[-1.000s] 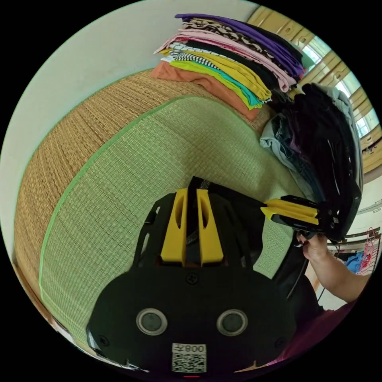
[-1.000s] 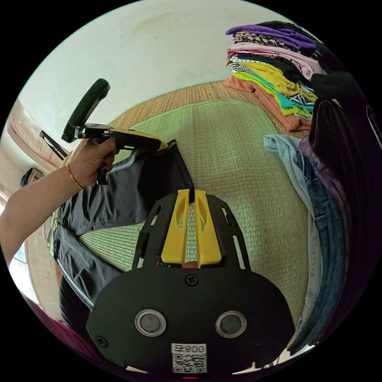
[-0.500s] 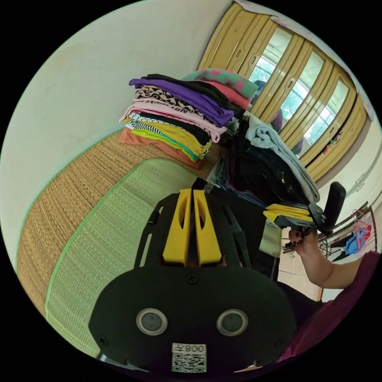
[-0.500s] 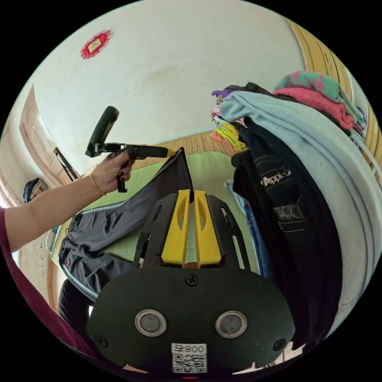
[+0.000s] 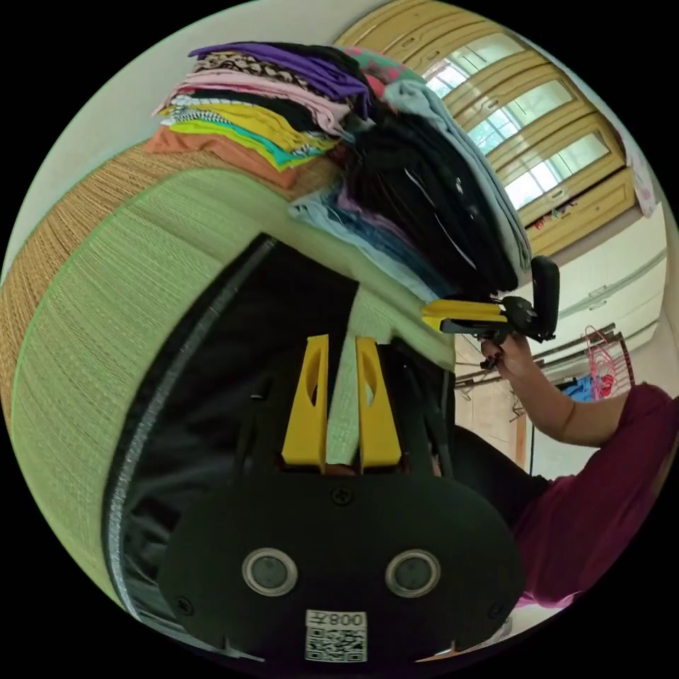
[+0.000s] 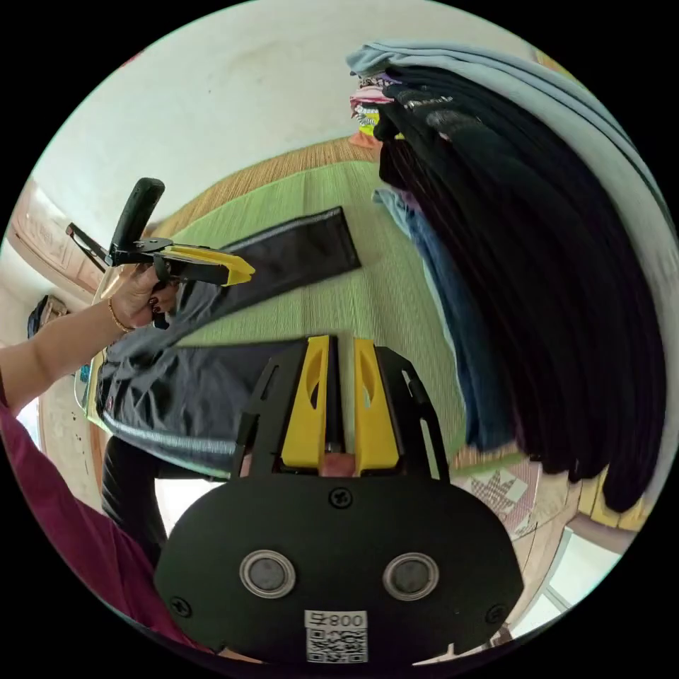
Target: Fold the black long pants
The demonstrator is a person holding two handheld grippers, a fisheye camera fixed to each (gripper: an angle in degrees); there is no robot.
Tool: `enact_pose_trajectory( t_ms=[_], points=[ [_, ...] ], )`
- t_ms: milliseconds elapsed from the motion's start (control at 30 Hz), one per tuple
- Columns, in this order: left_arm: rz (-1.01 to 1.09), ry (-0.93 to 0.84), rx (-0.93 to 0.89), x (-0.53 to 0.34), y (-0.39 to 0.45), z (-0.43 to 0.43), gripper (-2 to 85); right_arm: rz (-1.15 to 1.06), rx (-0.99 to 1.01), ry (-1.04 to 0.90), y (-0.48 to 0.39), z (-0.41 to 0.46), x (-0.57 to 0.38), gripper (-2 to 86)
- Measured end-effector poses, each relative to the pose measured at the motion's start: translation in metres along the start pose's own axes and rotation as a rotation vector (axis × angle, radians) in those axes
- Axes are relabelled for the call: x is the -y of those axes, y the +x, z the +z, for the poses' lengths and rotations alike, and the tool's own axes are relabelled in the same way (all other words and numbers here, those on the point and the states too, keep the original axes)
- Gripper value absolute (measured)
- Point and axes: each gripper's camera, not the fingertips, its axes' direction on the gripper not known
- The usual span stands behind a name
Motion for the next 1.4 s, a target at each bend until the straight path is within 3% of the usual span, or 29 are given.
enact_pose_trajectory(
  t_ms=[133,233,300,433,767,867,967,1167,1300,1400],
  points=[
    [0.030,-0.106,-0.010,-0.026,0.037,0.042,7.8,0.043,-0.054,-0.085,-0.006,-0.018,-0.068,7.0],
    [0.072,-0.165,0.080,-0.033,0.065,0.061,7.1,0.072,-0.040,-0.136,-0.008,-0.018,-0.099,7.1],
    [0.096,-0.168,0.175,-0.032,0.082,0.061,4.9,0.072,-0.067,-0.175,-0.010,-0.011,-0.107,6.9],
    [0.071,-0.201,0.192,-0.029,0.096,0.056,1.3,0.038,-0.111,-0.172,-0.017,-0.013,-0.111,3.9],
    [0.049,-0.007,0.153,-0.002,0.136,-0.037,1.1,0.103,0.009,0.009,0.003,-0.092,-0.117,0.9],
    [0.053,-0.048,0.110,0.001,0.140,-0.033,3.7,0.103,-0.020,-0.020,0.006,-0.088,-0.116,0.8],
    [0.043,-0.194,0.181,-0.008,0.139,-0.010,4.2,0.150,0.019,-0.042,0.014,-0.077,-0.120,0.8],
    [0.077,-0.156,0.250,-0.024,0.149,-0.069,1.4,0.184,0.067,-0.028,0.012,-0.079,-0.122,1.0],
    [0.033,-0.042,0.178,-0.028,0.147,-0.135,1.7,0.199,0.038,0.007,0.005,-0.093,-0.118,1.5],
    [-0.009,-0.122,0.186,-0.034,0.135,-0.150,2.7,0.227,0.046,-0.045,0.007,-0.079,-0.116,2.6]
  ],
)
